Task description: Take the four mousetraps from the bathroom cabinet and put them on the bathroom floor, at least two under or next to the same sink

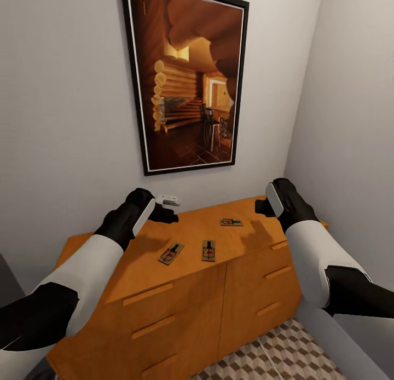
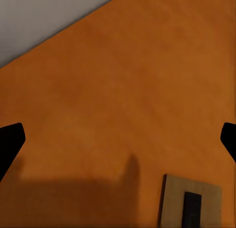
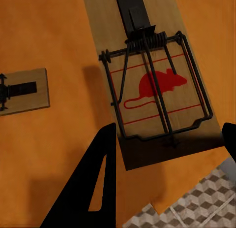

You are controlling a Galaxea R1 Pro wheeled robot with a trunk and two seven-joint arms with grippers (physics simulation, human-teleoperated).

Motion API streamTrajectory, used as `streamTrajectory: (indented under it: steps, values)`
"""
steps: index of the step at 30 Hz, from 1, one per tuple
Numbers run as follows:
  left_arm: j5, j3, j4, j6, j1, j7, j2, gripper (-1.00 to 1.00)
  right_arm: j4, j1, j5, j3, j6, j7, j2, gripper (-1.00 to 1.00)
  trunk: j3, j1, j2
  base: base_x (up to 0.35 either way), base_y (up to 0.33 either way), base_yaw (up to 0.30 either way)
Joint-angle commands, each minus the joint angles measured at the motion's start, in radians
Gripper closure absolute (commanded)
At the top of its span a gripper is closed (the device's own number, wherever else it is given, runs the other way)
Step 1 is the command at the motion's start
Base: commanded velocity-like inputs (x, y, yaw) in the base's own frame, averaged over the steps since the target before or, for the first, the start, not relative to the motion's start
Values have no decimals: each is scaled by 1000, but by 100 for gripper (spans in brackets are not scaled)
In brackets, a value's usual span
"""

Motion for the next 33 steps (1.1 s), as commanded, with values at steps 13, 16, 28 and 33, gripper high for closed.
streamTrajectory:
  steps: [13,16,28,33]
  values:
    - [0,-1,1,3,-1,-3,-1,-100,-1,-1,-12,-4,1,-11,1,100,-1,0,-1,-121,-39,0]
    - [0,-1,1,2,-1,-3,-1,-100,-1,-1,-12,-4,1,-11,1,100,-1,0,-1,-232,-108,0]
    - [2,-2,4,2,-1,-2,-1,-100,-1,-1,-13,-4,1,-11,1,100,-1,0,-1,-47,-25,0]
    - [1,-3,44,2,-1,-1,-5,-100,-1,-1,-13,-4,1,-11,1,100,-1,0,-1,0,0,0]
